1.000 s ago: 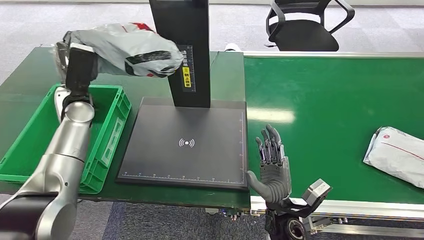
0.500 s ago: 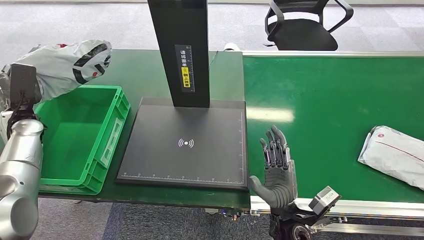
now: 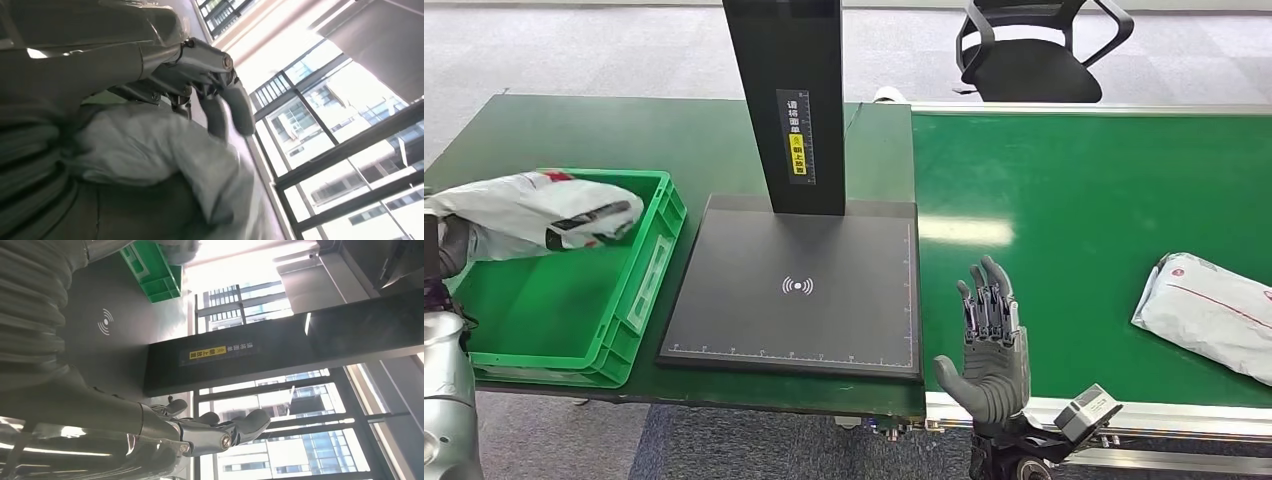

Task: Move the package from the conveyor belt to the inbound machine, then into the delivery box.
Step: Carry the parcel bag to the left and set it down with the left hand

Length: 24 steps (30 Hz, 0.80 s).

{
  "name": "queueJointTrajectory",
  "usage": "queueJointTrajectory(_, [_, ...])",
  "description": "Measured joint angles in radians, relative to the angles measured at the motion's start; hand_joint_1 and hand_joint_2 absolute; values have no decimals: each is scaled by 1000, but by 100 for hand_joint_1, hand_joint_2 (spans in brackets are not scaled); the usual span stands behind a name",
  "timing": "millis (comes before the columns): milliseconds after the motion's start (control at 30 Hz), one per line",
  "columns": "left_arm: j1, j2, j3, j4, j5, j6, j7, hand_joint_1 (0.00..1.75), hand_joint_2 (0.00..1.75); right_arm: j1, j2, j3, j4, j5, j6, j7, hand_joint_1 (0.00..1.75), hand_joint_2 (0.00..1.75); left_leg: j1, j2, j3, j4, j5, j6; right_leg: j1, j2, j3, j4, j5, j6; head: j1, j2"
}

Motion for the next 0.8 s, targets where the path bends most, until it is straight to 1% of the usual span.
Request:
queueJointTrajectory(167, [7, -24, -18, -45, -8, -24, 10, 0, 175, 3, 0, -2, -8, 2, 0, 0, 0, 175, 0, 1, 0, 0, 0, 0, 0, 1, 0, 0, 0, 0, 0, 0])
queueJointTrajectory(400, [46, -65, -67, -167, 19, -42, 15, 0, 175, 10, 2, -4, -12, 4, -3, 0, 0, 175, 0, 0, 0, 0, 0, 0, 0, 0, 0, 0, 0, 0, 0, 0])
queueJointTrajectory(567, [89, -85, -98, -273, 82, -28, -2, 0, 175, 27, 4, -7, -24, 5, -13, 0, 0, 175, 0, 1, 0, 0, 0, 0, 0, 1, 0, 0, 0, 0, 0, 0])
queueJointTrajectory(667, [170, -117, -110, -405, 180, 5, -50, 0, 175, 42, 6, -9, -36, 6, -20, 2, 0, 175, 0, 2, 0, 0, -1, 0, 0, 2, 0, 0, 0, 0, 0, 0])
queueJointTrajectory(800, [349, -201, -142, -646, 310, 55, -147, 0, 175, 52, 10, -10, -44, 20, -55, 2, 0, 175, -1, 3, 0, 0, -3, 0, -1, 3, 0, -1, 0, 0, -1, 0])
